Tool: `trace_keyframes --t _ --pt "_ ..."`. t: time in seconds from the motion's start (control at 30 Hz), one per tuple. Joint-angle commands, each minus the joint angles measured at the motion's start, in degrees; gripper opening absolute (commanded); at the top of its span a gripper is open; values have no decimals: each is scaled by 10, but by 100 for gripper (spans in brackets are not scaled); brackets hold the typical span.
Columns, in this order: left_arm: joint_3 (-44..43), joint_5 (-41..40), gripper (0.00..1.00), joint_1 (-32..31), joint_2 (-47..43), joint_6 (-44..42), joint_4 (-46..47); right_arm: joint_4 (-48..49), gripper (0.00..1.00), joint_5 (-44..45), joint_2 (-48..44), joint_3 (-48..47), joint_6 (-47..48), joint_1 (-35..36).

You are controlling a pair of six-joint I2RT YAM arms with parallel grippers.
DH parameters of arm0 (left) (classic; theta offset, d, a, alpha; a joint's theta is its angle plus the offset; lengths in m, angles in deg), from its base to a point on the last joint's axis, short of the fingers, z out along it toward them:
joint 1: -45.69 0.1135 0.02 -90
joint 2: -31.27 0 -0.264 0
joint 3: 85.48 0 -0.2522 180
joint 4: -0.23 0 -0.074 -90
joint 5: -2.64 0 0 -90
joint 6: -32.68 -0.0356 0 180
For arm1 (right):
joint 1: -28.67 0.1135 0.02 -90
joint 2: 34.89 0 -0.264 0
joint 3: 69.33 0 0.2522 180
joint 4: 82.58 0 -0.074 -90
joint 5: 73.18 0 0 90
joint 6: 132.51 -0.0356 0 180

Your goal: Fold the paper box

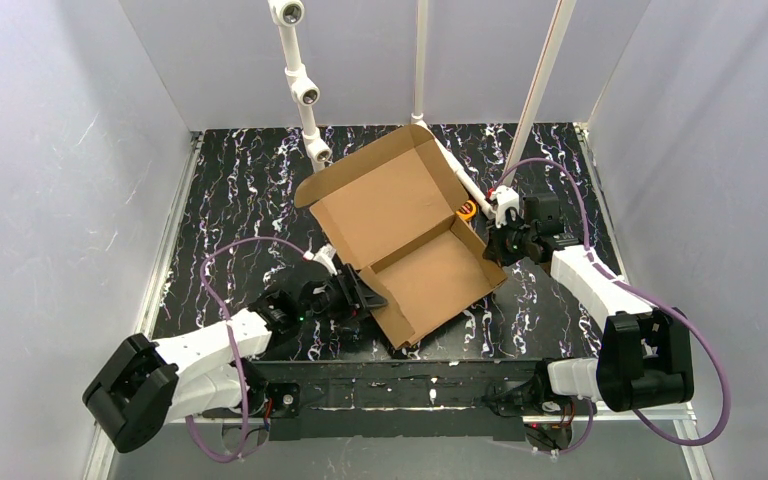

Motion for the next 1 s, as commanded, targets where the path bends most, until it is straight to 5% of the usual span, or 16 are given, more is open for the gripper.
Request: trace_keyframes --t 0.0,0.97 --pt "-85 -147 57 -35 -9 36 -191 23 1 -21 -1 0 -8 5" --pt "-284 -252 54 -135 185 65 -381 23 1 -31 -3 0 -8 15"
